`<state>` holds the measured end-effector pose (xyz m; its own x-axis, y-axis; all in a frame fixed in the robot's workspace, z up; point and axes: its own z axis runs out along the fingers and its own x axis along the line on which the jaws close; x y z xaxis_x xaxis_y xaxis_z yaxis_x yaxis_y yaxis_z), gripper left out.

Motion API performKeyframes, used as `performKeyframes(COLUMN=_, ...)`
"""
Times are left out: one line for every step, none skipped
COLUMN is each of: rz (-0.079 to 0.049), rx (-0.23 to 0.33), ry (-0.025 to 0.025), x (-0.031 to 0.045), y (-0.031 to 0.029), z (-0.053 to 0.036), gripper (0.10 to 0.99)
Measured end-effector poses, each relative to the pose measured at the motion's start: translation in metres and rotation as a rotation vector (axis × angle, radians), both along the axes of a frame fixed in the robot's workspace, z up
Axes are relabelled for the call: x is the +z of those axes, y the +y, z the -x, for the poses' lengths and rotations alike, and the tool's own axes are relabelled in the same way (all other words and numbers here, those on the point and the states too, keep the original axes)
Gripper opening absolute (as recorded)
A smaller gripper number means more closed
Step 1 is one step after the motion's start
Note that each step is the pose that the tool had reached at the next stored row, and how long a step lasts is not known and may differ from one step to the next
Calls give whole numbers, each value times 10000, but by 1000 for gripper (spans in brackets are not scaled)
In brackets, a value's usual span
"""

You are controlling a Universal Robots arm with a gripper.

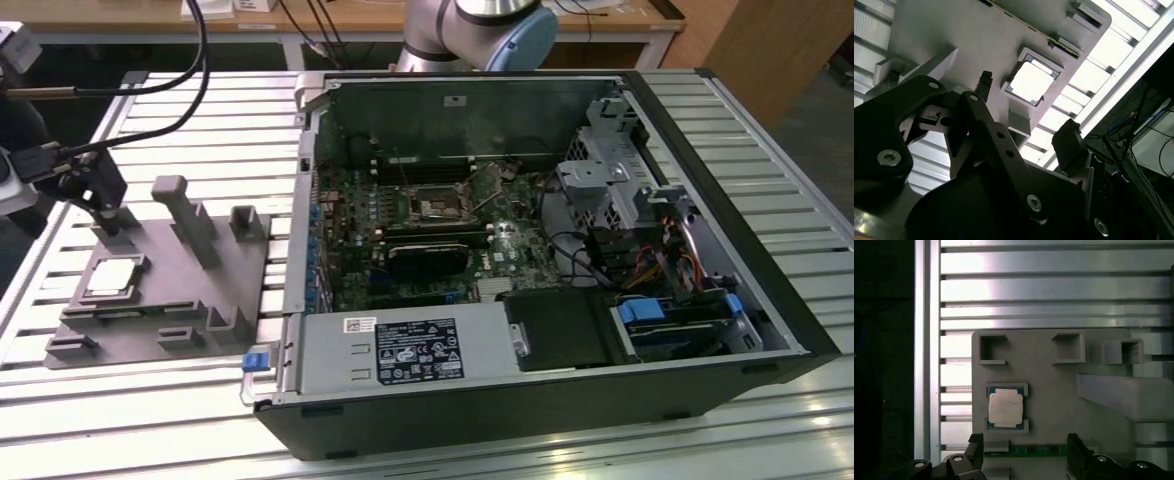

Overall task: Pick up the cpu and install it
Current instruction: 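Pick up the cpu and move it towards the insertion slot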

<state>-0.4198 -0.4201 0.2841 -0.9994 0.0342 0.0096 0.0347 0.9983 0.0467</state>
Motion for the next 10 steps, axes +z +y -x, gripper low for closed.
performKeyframes(rz=0, rx=0, ry=1, x=-10, y=0, z=0, gripper=761)
performKeyframes(rz=0, rx=0, ry=0, x=-19, y=0, z=0, gripper=761)
performKeyframes(rz=-1, rx=0, ry=-1, x=-27, y=0, z=0, gripper=761)
performKeyframes(rz=0, rx=0, ry=0, x=-34, y=0, z=0, gripper=761)
performKeyframes(rz=0, rx=0, ry=0, x=-41, y=0, z=0, gripper=761)
performKeyframes(rz=0, rx=0, ry=0, x=-48, y=0, z=0, gripper=761)
performKeyframes(rz=0, rx=0, ry=1, x=-55, y=0, z=0, gripper=761)
performKeyframes(rz=0, rx=1, ry=0, x=-62, y=0, z=0, gripper=761)
performKeyframes(rz=0, rx=1, ry=0, x=-70, y=0, z=0, gripper=761)
performKeyframes(rz=0, rx=1, ry=0, x=-77, y=0, z=0, gripper=761)
